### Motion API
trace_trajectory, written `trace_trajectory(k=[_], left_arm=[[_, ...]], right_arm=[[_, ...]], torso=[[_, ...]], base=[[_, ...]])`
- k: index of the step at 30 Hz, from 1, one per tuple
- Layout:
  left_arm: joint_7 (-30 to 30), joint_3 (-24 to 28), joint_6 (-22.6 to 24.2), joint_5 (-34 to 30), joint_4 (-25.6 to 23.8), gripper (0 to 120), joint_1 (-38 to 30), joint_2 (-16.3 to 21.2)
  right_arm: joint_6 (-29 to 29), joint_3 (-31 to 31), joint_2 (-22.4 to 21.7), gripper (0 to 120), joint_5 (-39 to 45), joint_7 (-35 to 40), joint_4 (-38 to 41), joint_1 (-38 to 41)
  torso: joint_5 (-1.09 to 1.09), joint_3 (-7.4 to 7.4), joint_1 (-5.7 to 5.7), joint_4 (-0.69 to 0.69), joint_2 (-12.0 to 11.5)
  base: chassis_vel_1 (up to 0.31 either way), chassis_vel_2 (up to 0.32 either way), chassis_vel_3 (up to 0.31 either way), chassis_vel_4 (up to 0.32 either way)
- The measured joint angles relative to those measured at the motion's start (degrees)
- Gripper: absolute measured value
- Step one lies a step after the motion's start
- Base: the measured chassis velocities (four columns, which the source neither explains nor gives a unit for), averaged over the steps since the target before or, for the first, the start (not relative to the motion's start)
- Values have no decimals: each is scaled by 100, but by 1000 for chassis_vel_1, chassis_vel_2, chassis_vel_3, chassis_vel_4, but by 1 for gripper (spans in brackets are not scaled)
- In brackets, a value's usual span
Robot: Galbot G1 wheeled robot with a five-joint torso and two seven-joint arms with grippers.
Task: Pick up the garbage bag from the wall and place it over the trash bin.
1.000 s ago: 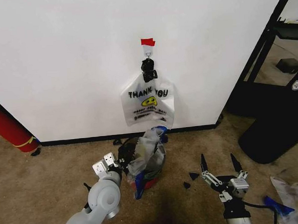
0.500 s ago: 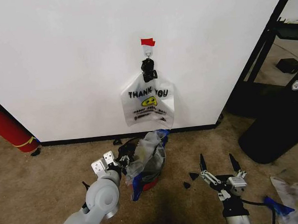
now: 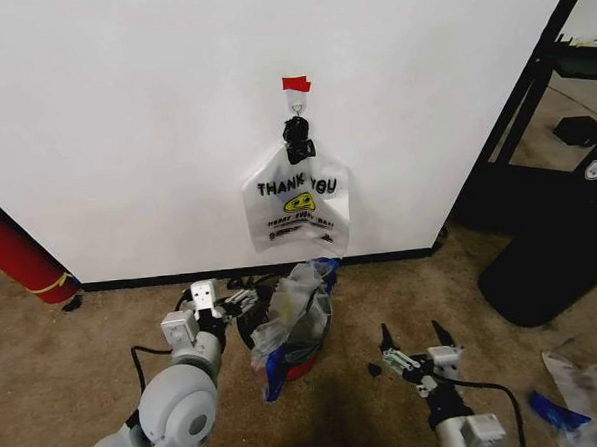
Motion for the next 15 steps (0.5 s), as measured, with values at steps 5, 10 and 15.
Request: trace_trajectory(k=[5,10,15], left_arm=[[342,-149,-137,314,-115,100,103,155],[426,-260,-161,513,-314,100,268,187],[428,-257,-160,544,-340,100,299,151]], right_arm=[[-760,-591,-303,100,592,143,-337,1211],[-1336,-1188,-281,100,972,355,-646,2068],[-1995,-1503,-121,100,1042,646,-722,2454]], torso=[[0,1,0,14,0],[0,1,0,8,0],[0,0,0,10,0]], base=[[0,0,0,0],[0,0,0,0],[0,0,0,0]])
